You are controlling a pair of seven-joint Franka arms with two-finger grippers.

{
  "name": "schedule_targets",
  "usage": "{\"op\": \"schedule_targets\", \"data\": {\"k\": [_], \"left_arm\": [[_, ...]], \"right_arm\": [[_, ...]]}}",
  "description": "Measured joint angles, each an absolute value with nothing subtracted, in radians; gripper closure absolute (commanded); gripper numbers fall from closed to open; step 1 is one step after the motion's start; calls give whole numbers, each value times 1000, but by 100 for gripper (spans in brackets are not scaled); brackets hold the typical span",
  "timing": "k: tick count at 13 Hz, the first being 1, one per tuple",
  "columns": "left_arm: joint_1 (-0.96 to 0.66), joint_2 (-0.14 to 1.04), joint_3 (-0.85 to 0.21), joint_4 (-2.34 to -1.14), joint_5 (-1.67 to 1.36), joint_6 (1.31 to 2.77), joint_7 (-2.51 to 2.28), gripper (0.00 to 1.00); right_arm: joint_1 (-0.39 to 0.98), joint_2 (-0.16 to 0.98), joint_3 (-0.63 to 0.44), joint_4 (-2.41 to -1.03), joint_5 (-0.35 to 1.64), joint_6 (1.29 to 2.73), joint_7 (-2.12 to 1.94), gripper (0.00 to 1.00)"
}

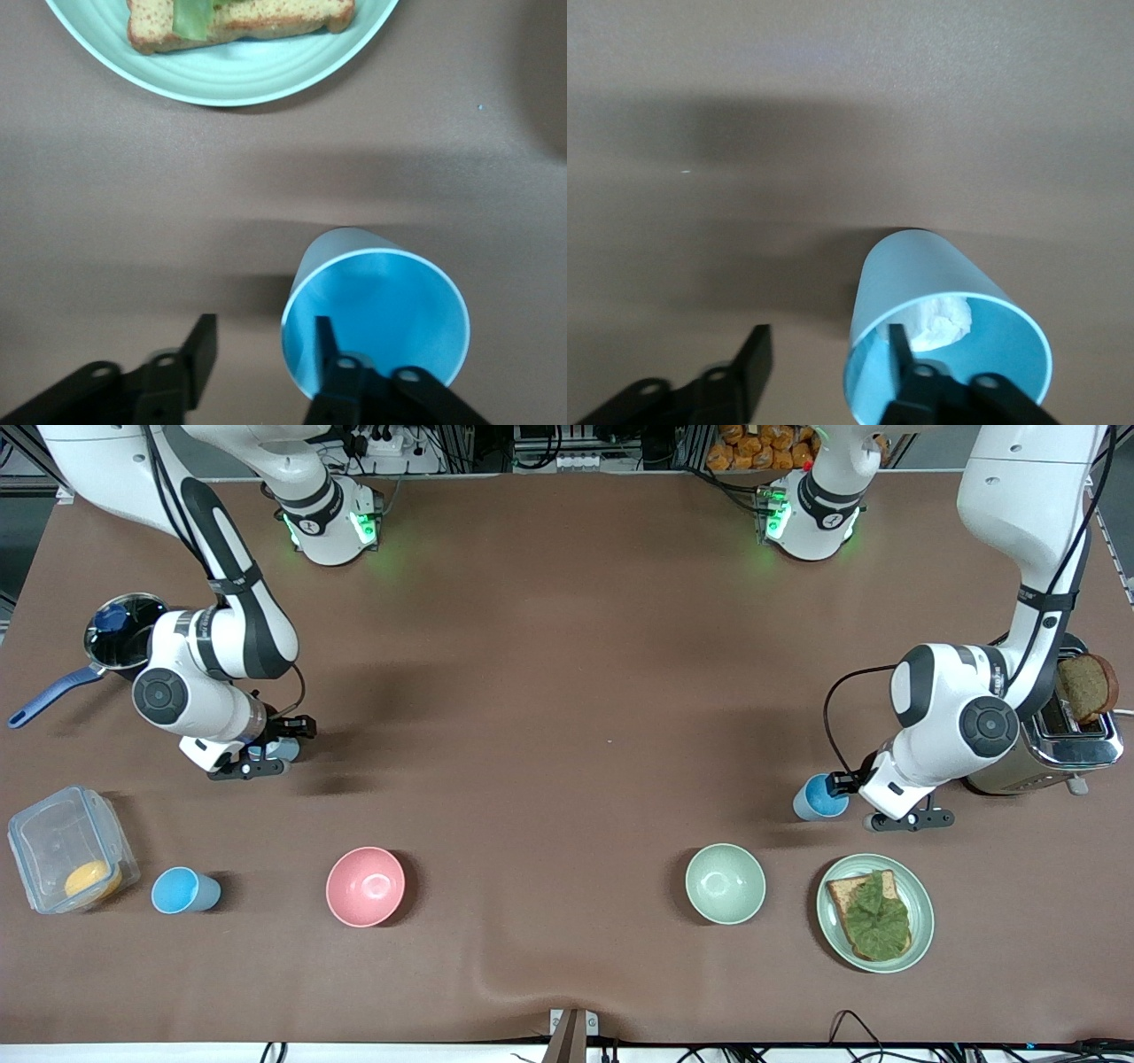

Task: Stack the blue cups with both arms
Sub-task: 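Close both grippers around their blue cups, then carry the tissue cup with the right gripper to the table middle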

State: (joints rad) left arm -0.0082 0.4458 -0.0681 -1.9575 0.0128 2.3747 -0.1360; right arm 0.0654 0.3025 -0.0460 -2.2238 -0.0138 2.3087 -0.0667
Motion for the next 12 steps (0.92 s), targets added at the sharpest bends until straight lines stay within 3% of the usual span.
{"op": "schedule_targets", "data": {"k": [8,12], "left_arm": [[-9,443,-76,-1944,3,2375,-136,100],[-10,398,-99,-1933,3,2367,-183,100]], "right_arm": [[69,302,-45,-2133,-14,2155,-27,100],[159,299,-36,-2056,2,2066,100,100]]}}
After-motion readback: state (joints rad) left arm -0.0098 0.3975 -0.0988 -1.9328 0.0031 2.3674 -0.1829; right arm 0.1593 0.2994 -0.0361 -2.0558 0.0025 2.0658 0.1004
